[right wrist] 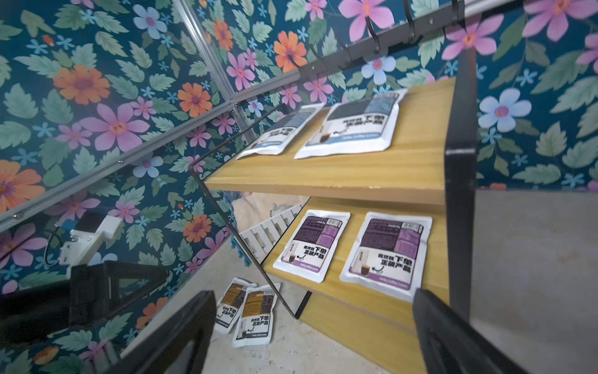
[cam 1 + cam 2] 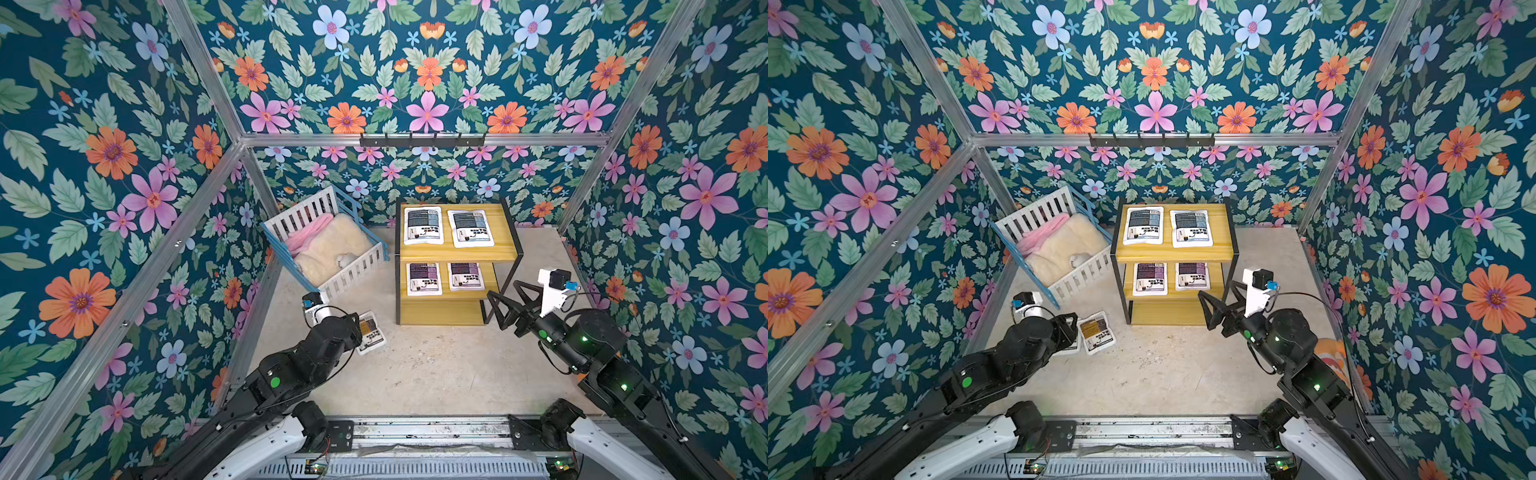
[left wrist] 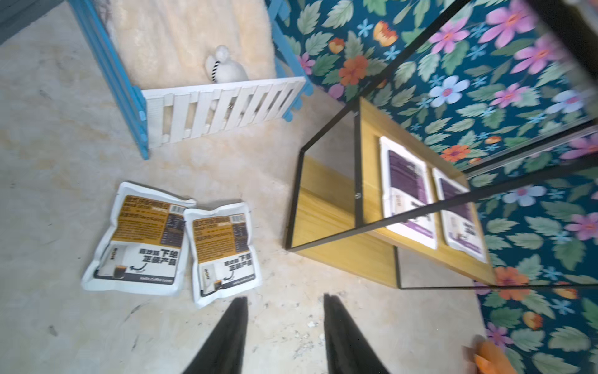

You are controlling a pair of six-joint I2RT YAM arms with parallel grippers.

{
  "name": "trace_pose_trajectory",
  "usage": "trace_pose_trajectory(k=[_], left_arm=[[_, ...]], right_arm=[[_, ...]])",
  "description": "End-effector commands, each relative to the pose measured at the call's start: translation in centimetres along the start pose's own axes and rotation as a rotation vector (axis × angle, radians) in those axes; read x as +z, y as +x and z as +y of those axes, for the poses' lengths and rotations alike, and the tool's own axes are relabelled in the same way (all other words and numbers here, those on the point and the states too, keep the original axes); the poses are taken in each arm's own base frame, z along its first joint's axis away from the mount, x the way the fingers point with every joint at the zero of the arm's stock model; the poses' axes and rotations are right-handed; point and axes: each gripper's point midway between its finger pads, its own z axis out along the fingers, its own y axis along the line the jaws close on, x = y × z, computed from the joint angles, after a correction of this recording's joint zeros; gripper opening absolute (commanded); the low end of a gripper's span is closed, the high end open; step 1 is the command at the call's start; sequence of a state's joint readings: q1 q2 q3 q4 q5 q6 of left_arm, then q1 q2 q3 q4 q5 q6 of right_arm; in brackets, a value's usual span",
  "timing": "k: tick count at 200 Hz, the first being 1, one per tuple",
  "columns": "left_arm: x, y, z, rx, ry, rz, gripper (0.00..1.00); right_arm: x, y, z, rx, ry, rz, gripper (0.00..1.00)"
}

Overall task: Place the bagged coffee beans on the shelf by color
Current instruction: Pick up the bagged coffee beans at the center of the board.

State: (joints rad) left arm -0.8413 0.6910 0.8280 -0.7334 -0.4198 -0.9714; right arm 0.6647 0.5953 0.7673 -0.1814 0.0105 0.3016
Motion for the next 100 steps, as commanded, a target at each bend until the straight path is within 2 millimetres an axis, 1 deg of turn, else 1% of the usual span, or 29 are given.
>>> trace_pose_trajectory(k=[1, 7, 16, 28, 40, 57, 68, 74, 84, 90, 100], left_arm=[[1.8, 0.8, 0.0, 0.063, -0.013, 0.078, 0.44], [2.4, 0.7, 0.0, 0.059, -0.009, 0.086, 0.44], [3.6, 0.6, 0.2, 0.047, -0.005, 0.11, 0.45], [5.3, 0.6, 0.8, 0.009, 0.001, 0.159, 0.45], [7.0, 0.5, 1.9, -0.056, -0.006, 0.191, 0.45], [9.1, 0.0, 2.9, -0.104, -0.019, 0.174, 0.45], [10.2, -0.4, 3.3, -0.102, -0.047, 0.158, 0.45], [10.9, -0.4, 3.5, -0.099, -0.071, 0.165, 0.45], [12.2, -0.3, 3.9, -0.092, -0.125, 0.189, 0.44], [12.9, -0.2, 4.3, -0.087, -0.168, 0.21, 0.43], [13.9, -0.3, 4.4, -0.072, -0.213, 0.23, 0.41]], right_arm=[[0.2, 2.0, -0.1, 0.199, 0.006, 0.099, 0.99], [0.1, 1.8, -0.6, 0.269, 0.032, 0.078, 0.99], [-0.7, 1.3, -1.3, 0.389, 0.065, 0.026, 0.99], [-1.7, 0.5, -0.4, 0.408, -0.014, -0.036, 0.99], [-2.1, 0.5, -0.6, 0.443, -0.023, -0.057, 0.99], [-1.4, 1.6, -1.4, 0.447, 0.034, -0.015, 0.99], [-1.0, 2.5, -2.4, 0.452, 0.097, 0.021, 0.99], [-0.7, 2.9, -2.6, 0.431, 0.108, 0.037, 0.99], [-0.5, 3.3, -2.1, 0.366, 0.084, 0.065, 0.99], [-0.4, 3.8, -2.4, 0.359, 0.103, 0.081, 0.99], [-0.2, 4.5, -3.4, 0.353, 0.156, 0.106, 0.99]])
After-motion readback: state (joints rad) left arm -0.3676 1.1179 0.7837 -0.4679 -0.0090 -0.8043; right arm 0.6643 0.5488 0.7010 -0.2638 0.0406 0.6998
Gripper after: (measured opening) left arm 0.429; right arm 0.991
